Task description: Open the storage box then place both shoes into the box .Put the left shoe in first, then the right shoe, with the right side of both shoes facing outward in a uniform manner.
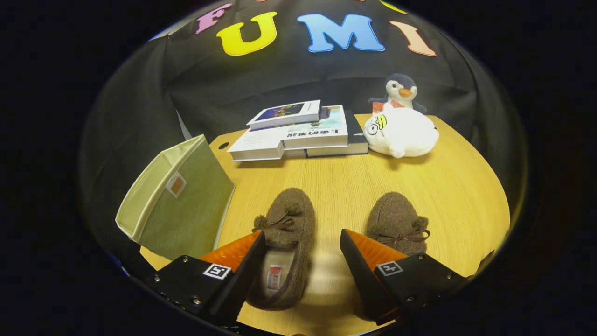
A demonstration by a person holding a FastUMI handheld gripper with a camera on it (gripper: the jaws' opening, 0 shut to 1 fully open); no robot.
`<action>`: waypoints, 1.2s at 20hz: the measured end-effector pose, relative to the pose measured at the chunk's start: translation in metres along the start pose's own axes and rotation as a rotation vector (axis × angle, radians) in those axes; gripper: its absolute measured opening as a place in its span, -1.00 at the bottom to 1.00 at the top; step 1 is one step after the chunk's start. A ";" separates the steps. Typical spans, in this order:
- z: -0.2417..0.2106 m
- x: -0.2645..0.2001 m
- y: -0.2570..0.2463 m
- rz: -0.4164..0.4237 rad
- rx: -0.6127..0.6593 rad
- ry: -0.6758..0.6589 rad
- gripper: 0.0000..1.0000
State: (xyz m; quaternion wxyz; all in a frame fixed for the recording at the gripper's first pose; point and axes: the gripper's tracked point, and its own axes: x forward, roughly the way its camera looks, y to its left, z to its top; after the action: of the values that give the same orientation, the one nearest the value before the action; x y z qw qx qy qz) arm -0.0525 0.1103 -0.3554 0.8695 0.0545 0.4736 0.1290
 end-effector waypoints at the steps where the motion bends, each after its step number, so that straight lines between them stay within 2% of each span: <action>1: -0.007 0.003 -0.002 -0.003 -0.010 0.017 0.96; 7: -0.032 0.017 -0.011 -0.030 -0.045 0.095 0.95; 11: -0.039 0.025 -0.006 -0.014 -0.031 0.131 0.74; 13: -0.041 0.025 0.000 0.009 -0.003 0.143 0.48; 14: -0.041 0.025 0.004 0.025 0.015 0.153 0.12; 15: -0.042 0.026 0.008 0.036 0.033 0.163 -0.01; 16: -0.043 0.025 0.008 0.032 0.046 0.172 -0.31; 17: -0.043 0.025 0.008 0.031 0.059 0.181 -0.38; 19: -0.044 0.023 0.010 0.037 0.074 0.192 -0.39; 20: -0.038 0.020 -0.003 -0.021 0.097 0.175 -0.40; 21: -0.042 0.023 -0.001 -0.014 0.135 0.187 -0.97; 24: -0.039 0.019 0.004 0.004 0.200 0.194 -0.98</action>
State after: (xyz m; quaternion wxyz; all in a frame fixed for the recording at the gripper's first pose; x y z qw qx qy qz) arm -0.0762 0.1186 -0.3917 0.8096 0.1294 0.5659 0.0877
